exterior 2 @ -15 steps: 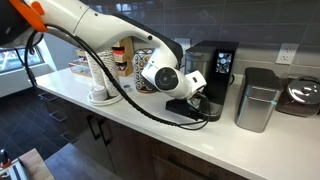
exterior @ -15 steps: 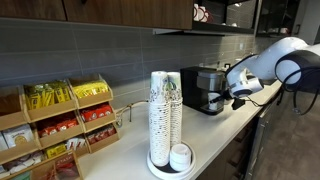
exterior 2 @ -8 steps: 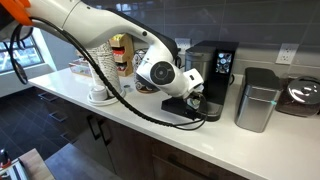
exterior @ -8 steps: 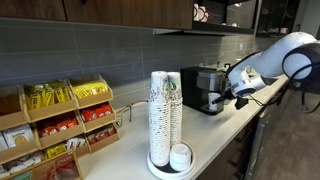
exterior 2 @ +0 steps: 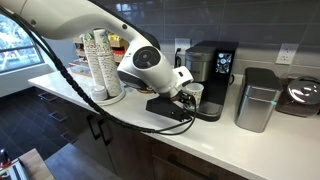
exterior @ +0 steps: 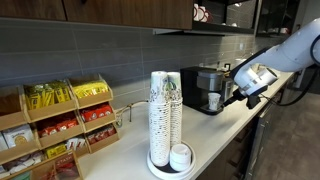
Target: Pick up the paper cup and put it under the coffee machine
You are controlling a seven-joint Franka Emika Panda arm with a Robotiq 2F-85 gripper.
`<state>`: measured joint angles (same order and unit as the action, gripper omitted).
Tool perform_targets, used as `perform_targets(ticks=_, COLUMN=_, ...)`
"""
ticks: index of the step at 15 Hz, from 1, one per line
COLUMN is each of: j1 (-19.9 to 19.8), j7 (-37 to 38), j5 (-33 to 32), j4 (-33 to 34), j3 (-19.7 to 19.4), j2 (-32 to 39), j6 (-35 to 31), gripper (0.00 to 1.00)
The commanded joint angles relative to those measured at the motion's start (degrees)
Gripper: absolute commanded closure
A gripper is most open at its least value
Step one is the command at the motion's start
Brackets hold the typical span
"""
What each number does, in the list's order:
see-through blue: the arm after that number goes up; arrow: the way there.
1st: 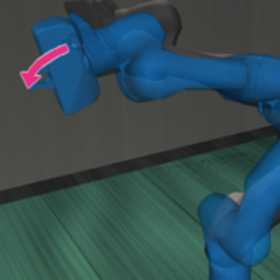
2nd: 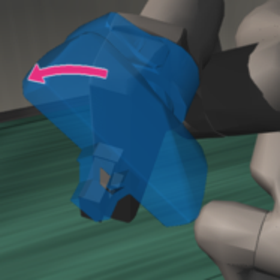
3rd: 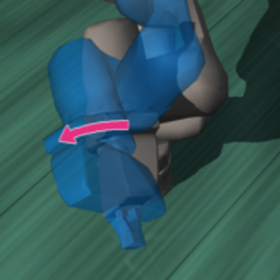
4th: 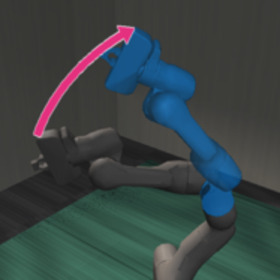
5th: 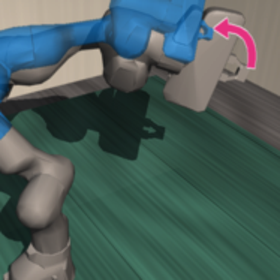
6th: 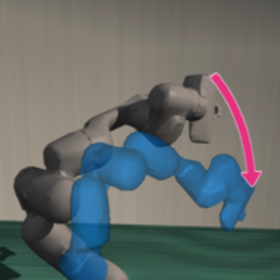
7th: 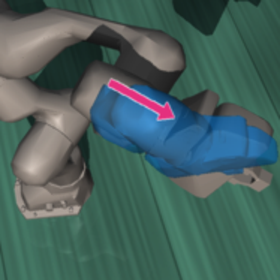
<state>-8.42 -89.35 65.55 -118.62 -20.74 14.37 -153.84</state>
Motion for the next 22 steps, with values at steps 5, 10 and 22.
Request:
perform_targets(ticks=5, j1=-3.24, j7=21.89, j5=-30.41, j4=-16.3, j3=2.32, j2=-18.35, j6=1.45, gripper=0.0)
perform_targets(ticks=10, j1=-4.01, j7=31.83, j5=-42.04, j4=-20.31, j3=2.76, j2=-26.76, j6=4.76, gripper=0.0)
perform_targets(ticks=22, j1=-1.06, j7=36.91, j5=-46.9, j4=-22.57, j3=0.63, j2=-34.44, j6=5.64, gripper=0.0)
